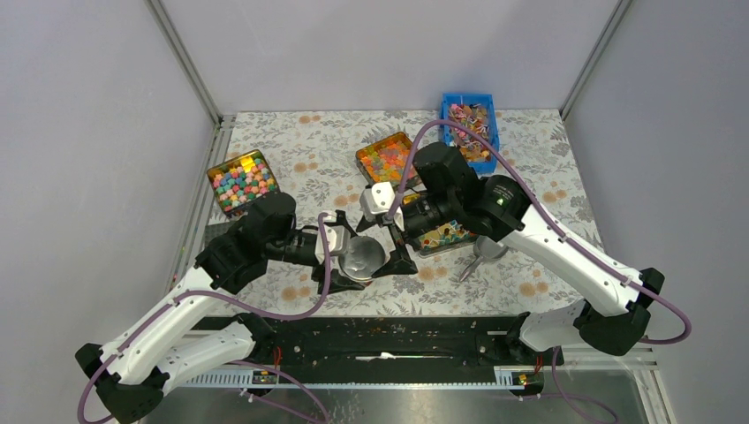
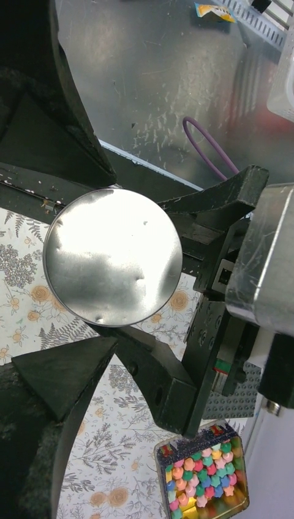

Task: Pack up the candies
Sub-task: Screw the bottle lid onto the packing bottle.

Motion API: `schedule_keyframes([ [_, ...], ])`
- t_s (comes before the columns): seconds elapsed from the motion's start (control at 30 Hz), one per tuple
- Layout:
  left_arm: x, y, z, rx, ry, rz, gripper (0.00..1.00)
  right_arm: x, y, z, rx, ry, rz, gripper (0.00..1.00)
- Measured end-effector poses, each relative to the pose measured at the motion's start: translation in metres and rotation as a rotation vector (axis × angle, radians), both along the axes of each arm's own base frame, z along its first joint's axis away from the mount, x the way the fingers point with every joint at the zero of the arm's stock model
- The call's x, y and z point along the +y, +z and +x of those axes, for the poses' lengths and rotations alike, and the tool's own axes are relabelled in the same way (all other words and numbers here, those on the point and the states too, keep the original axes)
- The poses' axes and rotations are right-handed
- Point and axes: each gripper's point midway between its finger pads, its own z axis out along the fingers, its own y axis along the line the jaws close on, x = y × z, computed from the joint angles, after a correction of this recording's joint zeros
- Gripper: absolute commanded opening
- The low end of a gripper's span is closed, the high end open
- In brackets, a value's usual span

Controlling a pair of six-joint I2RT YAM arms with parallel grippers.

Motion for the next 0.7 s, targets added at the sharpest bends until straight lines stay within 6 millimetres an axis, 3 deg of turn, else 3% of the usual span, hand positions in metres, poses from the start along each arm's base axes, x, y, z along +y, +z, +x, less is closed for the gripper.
schedule_keyframes([
  [0.27,-0.001,0.008,0.000,-0.011,-0.005,-0.013,0.52,0.001,-0.005,-0.001,-0.002,0.008,-0.010,0.96],
  [0.47,-0.001,0.007,0.000,-0.005,-0.006,-0.009,0.51,0.001,-0.008,-0.001,0.002,0.012,-0.018,0.82],
  [0.7,0.000,0.005,-0.001,0.008,-0.004,0.000,0.50,0.001,-0.012,-0.002,0.009,0.012,-0.025,0.80],
])
